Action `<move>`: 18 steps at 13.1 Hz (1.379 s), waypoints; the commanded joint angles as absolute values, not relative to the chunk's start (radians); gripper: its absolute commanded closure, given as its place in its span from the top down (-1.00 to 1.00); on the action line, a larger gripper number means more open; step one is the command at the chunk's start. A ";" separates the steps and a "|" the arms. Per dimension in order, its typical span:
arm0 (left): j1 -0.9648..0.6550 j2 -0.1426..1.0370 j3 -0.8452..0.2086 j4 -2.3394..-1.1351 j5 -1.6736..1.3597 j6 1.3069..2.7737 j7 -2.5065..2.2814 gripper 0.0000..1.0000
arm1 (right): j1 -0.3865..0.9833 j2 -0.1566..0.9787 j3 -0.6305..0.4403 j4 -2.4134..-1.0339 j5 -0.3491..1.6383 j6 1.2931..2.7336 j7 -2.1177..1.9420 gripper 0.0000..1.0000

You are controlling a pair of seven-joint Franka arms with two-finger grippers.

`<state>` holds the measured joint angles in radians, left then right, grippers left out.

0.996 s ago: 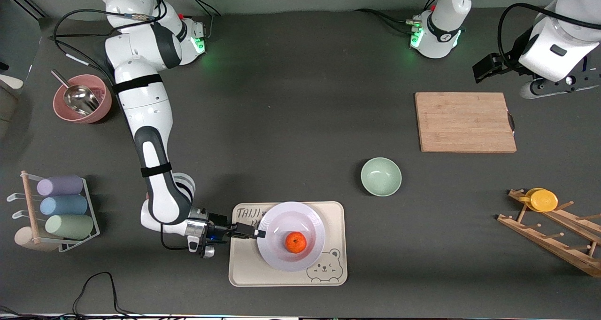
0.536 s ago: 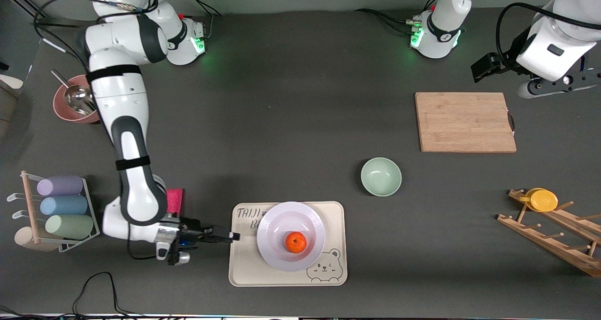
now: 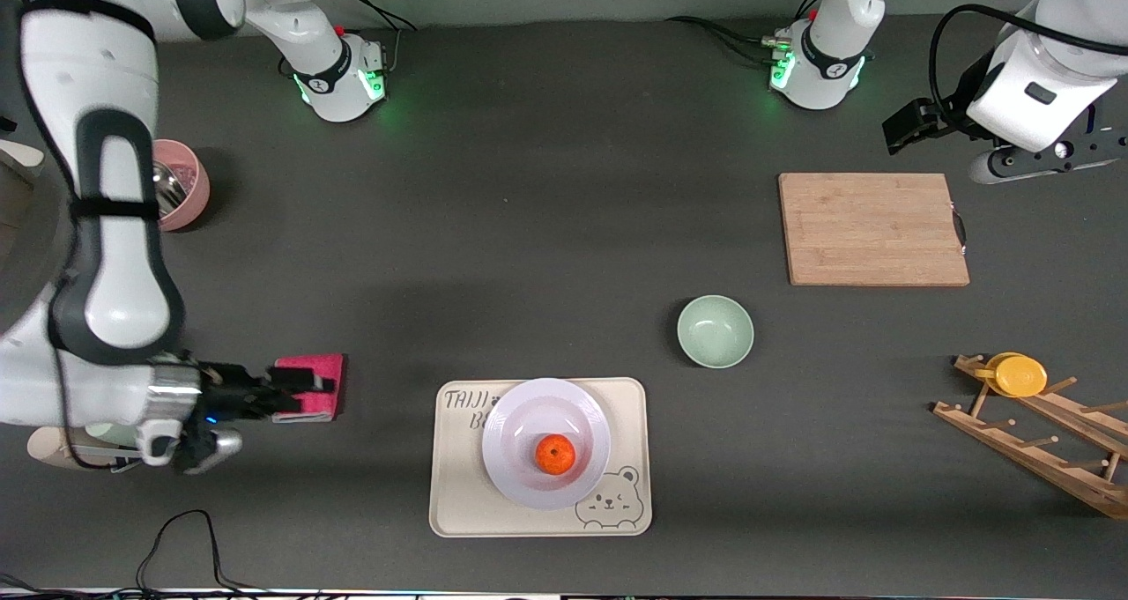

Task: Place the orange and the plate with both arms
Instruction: 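Release the plate with the right gripper and withdraw it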

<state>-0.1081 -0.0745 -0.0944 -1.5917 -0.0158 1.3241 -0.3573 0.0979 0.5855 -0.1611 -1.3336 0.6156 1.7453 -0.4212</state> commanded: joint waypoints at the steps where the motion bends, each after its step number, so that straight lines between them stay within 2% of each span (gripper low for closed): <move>1: -0.121 -0.058 -0.107 -1.575 -0.025 1.321 -0.380 1.00 | 0.117 0.364 -0.161 -1.445 0.395 1.663 -0.252 1.00; 3: -0.121 -0.037 -0.136 -1.574 -0.049 1.353 -0.396 1.00 | 0.117 0.267 -0.153 -1.448 0.225 1.593 -0.186 1.00; 7: -0.124 0.017 -0.173 -1.556 -0.071 1.397 -0.443 1.00 | 0.069 0.129 -0.120 -1.485 0.043 1.533 -0.135 1.00; 13: -0.100 0.020 -0.160 -1.601 -0.005 1.416 -0.427 1.00 | 0.025 0.097 -0.095 -1.517 -0.003 1.519 -0.114 1.00; 18: 0.029 -0.130 -0.146 -1.745 0.032 1.454 -0.272 1.00 | 0.046 0.092 -0.100 -1.516 -0.008 1.519 -0.078 1.00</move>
